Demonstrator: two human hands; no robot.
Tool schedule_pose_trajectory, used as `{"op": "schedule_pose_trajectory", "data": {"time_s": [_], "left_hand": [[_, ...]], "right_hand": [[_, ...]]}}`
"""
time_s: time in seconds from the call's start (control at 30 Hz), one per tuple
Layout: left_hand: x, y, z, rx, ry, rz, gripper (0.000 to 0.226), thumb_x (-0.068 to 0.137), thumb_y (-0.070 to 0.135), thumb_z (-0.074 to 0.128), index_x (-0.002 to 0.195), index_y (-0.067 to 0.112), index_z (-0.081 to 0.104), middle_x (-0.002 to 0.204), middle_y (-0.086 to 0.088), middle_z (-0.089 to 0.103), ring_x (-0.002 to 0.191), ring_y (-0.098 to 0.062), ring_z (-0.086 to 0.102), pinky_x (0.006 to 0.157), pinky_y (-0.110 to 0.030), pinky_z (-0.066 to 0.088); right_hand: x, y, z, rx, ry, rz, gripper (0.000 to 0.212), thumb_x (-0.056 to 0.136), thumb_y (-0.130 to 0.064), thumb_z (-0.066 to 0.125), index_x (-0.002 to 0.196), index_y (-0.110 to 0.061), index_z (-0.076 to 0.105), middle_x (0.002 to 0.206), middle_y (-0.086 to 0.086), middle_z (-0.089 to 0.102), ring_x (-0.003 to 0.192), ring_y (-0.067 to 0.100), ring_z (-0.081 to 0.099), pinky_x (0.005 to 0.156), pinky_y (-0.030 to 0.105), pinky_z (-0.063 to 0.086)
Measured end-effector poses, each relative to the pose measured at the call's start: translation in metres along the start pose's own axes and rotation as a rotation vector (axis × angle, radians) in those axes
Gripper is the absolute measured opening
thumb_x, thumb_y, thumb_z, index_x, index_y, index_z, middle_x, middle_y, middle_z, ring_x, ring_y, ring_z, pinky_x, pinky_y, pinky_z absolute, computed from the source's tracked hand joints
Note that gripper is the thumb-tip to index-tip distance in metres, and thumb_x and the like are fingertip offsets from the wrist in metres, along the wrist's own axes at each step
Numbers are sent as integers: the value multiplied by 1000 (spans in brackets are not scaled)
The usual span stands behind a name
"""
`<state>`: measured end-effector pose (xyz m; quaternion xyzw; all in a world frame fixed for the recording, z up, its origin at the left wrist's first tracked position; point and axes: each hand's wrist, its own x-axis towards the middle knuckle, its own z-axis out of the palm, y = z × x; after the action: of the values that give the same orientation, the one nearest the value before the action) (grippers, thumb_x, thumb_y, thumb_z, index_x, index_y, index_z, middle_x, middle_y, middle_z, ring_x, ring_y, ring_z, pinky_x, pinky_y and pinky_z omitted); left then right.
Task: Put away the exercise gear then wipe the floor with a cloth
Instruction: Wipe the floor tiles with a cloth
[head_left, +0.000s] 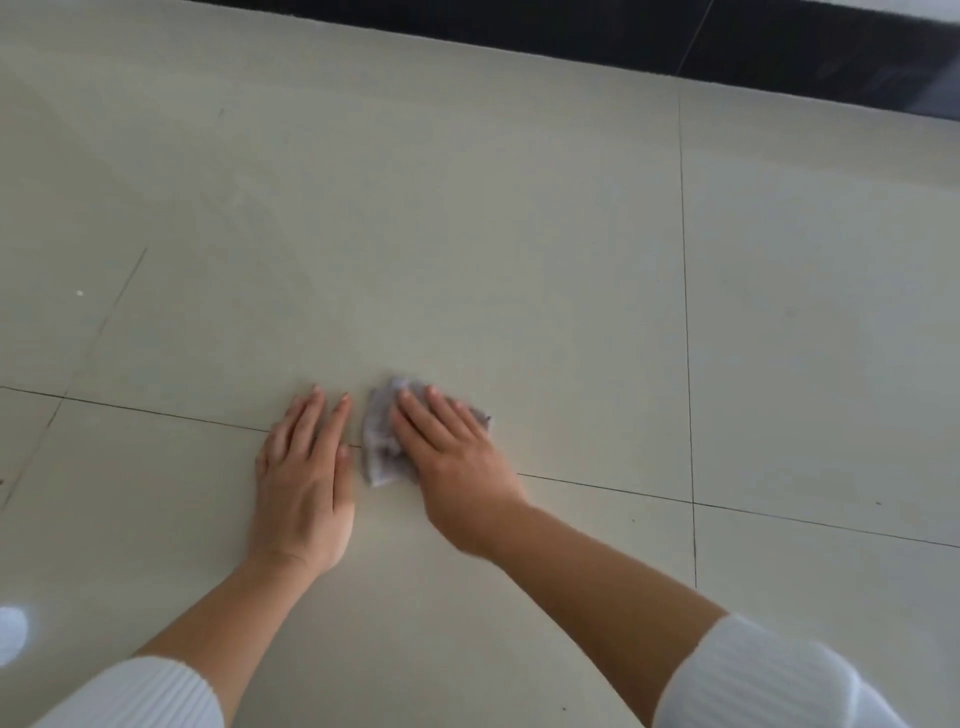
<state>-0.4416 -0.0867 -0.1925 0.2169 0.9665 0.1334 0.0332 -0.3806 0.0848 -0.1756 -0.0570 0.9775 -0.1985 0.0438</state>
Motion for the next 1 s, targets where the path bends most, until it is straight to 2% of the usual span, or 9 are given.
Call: {"op": "schedule_pose_trajectory", "data": {"time_s": [0.03, 0.1, 0.23, 0.33, 0.5, 0.63, 0.8, 0.9, 1.0], "left_hand": [[0, -1, 0, 5, -4, 22, 52, 93, 26, 26, 134, 8, 51, 144, -16, 44, 134, -31, 39, 107, -43, 30], [2, 2, -6, 0, -3, -21, 50, 93, 29, 26, 132, 12, 53, 141, -12, 48, 128, -29, 44, 102, -42, 35], [26, 6, -17, 31, 16, -66, 48, 89, 35, 30, 126, 14, 54, 127, -11, 54, 110, -29, 47, 90, -43, 37], [64, -1, -19, 74, 0, -34, 58, 89, 40, 26, 134, 9, 48, 135, -17, 48, 119, -35, 46, 97, -47, 36], [126, -12, -15, 85, 16, -38, 68, 89, 45, 19, 143, 8, 36, 152, -19, 29, 139, -36, 27, 111, -49, 23], [132, -15, -6, 32, 93, -87, 61, 89, 43, 29, 140, 11, 40, 150, -16, 33, 137, -34, 29, 109, -49, 26], [133, -14, -7, 7, 96, -120, 63, 87, 46, 28, 139, 14, 41, 149, -14, 35, 134, -34, 31, 103, -51, 30], [133, -12, -7, -1, 82, -143, 64, 85, 47, 28, 140, 15, 41, 149, -13, 34, 134, -33, 31, 103, -50, 29], [134, -12, -8, 14, 79, -141, 63, 85, 46, 30, 139, 16, 41, 149, -12, 35, 134, -33, 32, 102, -50, 31]], "right_hand": [[-7, -4, 2, -7, -88, -58, 63, 95, -11, 37, 152, -15, 11, 160, 1, 1, 145, 20, -8, 111, 32, -19], [-16, -2, 0, 13, -166, -136, 67, 94, -11, 44, 152, -17, 11, 160, -1, 1, 145, 19, -10, 110, 34, -21], [-25, 33, -9, -73, -134, -228, 67, 81, -9, 48, 146, -18, 35, 154, -2, 31, 142, 18, 25, 115, 38, 18], [-26, 72, -25, -78, -9, -7, 62, 82, -17, 33, 143, -16, 41, 150, -2, 37, 136, 19, 38, 113, 30, 29], [-25, 147, -62, 16, 151, 451, 70, 87, 6, 38, 151, -16, 18, 156, -7, 7, 147, 17, 5, 120, 30, 8], [-9, 207, -93, 26, 224, 865, 63, 95, -3, 34, 153, -17, 13, 160, -4, 7, 148, 22, 0, 120, 35, 7], [51, 222, -100, 66, 272, 1126, 64, 95, -5, 33, 153, -11, 7, 161, 2, -1, 147, 30, -6, 118, 40, -3], [92, 213, -102, 71, 224, 1046, 63, 97, -11, 35, 153, -12, 6, 161, 3, -2, 147, 30, -6, 117, 40, -3], [140, 182, -94, 55, 145, 819, 60, 99, -18, 36, 152, -14, 10, 161, 4, -1, 147, 29, -5, 117, 39, -1]]}}
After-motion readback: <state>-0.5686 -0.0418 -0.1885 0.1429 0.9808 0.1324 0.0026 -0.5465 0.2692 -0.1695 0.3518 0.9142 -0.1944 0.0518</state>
